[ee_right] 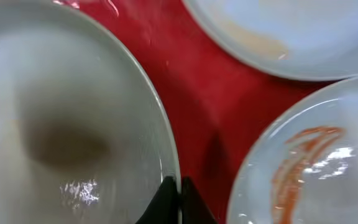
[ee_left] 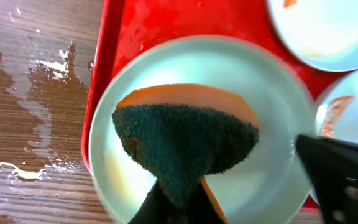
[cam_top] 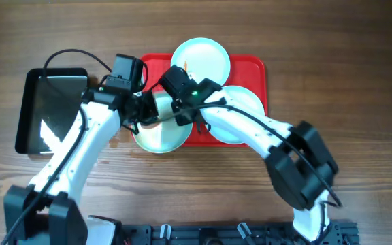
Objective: Clean dirty plates on tray and stack at the side
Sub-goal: 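Keep scrubbing the left plate with the sponge in the left gripper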
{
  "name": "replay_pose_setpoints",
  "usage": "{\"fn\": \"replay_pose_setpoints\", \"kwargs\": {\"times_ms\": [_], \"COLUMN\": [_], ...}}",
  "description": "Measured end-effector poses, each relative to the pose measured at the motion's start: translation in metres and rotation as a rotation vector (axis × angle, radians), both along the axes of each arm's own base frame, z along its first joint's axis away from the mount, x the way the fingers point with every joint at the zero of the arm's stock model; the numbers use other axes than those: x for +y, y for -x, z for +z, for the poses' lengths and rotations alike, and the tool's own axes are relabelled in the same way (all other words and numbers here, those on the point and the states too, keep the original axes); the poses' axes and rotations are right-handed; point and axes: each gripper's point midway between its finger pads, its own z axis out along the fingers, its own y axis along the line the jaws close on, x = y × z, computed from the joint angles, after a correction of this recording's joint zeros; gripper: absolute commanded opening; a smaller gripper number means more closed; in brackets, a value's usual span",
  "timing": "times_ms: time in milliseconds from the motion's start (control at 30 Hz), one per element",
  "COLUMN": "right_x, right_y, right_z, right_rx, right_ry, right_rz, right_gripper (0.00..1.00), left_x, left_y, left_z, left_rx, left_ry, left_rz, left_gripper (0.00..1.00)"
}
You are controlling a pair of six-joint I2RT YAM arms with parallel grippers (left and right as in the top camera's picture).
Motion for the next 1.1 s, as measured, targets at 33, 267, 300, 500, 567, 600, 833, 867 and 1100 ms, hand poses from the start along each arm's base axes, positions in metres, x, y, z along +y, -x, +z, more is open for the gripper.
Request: {"fn": "replay_pose_setpoints", "kwargs": {"times_ms": [33,267,300,500,567,600,833,867,1100], "right_x": [0.001,-0.006,-0.008,-0.016,-0.014,-0.013,-0.009,-0.009,-0.014], "right_y": [0.004,0.0,-0.003,-0.032,-0.038,-0.04,-0.045,-0.045,-0.039], "right_z": [-0.011,-0.023,-0.023,-0.018,-0.016,-0.015,-0.013,-0.013,-0.02], "right_rx": [0.035,0.139,0.138,0.088,0.068,0.06,0.044,0.045,0.074], "right_ry": [0.0,-0.081,-0.091,-0.15,-0.168,-0.177,-0.2,-0.199,-0.174], "right_rz": [-0.01,-0.066,-0.076,-0.142,-0.15,-0.152,-0.175,-0.175,-0.182], "right_gripper": [0.04,0.04,0.04,0.04,0.04,0.05,0.04,0.04,0.04], "left_x": [0.0,-0.002,-0.003,-0.011,-0.014,-0.015,-0.032,-0.033,-0.02], "left_y": [-0.002,-0.003,-0.003,-0.009,-0.013,-0.016,-0.038,-0.038,-0.041], "left_z": [-0.007,-0.06,-0.064,-0.073,-0.072,-0.071,-0.074,-0.078,-0.086], "left_rx": [0.015,0.148,0.156,0.159,0.14,0.131,0.046,0.052,0.048], "left_ry": [-0.004,-0.022,-0.018,0.019,0.032,0.038,0.076,0.075,0.005], "left_rz": [0.002,0.0,-0.001,-0.011,-0.013,-0.014,-0.044,-0.047,-0.03], "left_gripper": [0.04,0.04,0.04,0.04,0.04,0.04,0.04,0.04,0.04]}}
